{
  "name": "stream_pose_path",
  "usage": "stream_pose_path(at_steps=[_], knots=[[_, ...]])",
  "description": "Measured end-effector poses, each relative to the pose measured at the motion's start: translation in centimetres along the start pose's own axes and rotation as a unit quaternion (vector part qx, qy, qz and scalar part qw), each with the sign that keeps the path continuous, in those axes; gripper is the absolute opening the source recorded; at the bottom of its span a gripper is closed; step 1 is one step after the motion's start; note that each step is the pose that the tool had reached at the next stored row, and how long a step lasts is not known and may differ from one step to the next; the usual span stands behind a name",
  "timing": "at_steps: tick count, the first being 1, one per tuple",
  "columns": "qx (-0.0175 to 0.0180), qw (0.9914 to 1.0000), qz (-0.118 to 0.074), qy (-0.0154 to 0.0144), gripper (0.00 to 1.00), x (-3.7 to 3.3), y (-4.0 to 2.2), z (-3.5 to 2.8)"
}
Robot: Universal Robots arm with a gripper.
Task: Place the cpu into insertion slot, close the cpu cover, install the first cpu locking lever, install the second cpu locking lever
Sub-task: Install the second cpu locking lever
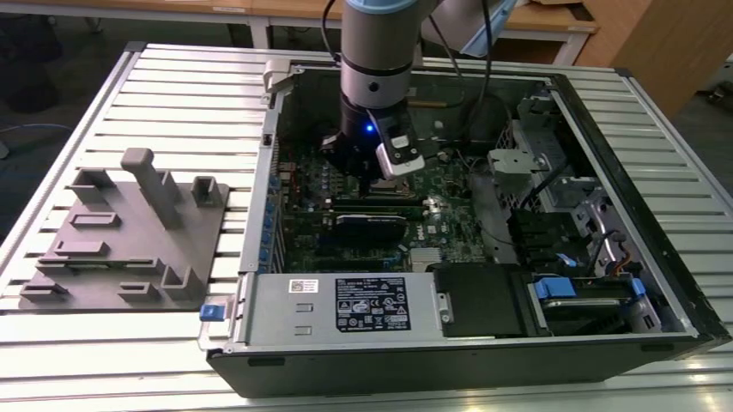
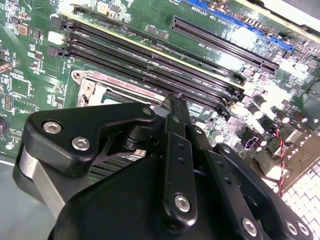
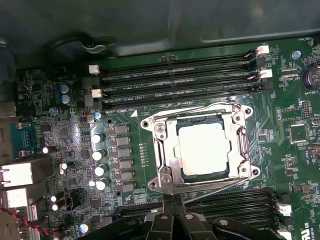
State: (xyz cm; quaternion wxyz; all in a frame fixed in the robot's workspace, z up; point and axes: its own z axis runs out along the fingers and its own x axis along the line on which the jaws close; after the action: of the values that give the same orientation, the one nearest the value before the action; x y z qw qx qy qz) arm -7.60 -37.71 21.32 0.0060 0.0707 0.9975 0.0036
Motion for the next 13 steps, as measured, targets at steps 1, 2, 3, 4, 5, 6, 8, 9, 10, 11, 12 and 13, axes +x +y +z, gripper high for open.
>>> stream_pose_path(at_steps=[1,2,3,4,5,6,8,9,10,11,12,13], knots=[[0.0,1.0,0.0,-0.0001,0.11,0.02,0.0,0.0],[0.0,1.0,0.0,-0.0001,0.11,0.04,0.0,0.0],[0.0,1.0,0.0,-0.0002,0.11,0.06,-0.01,0.0],[0.0,1.0,0.0,-0.0002,0.11,0.09,-0.01,0.0],[-0.0001,1.0,0.0,-0.0003,0.11,0.1,-0.01,0.0],[-0.0001,1.0,0.0,-0.0005,0.11,0.23,-0.03,0.0],[0.0,1.0,0.0,-0.0005,0.11,0.26,-0.04,0.03],[-0.0001,1.0,0.0,-0.0005,0.11,0.26,-0.04,0.04],[-0.0001,1.0,0.0,-0.0005,0.11,0.27,-0.04,0.04],[-0.0001,1.0,0.0,-0.0006,0.11,0.29,-0.04,0.05],[-0.0002,1.0,0.0,-0.0006,0.11,0.31,-0.04,0.05],[-0.0002,1.0,0.0,-0.0007,0.11,0.34,-0.04,0.05]])
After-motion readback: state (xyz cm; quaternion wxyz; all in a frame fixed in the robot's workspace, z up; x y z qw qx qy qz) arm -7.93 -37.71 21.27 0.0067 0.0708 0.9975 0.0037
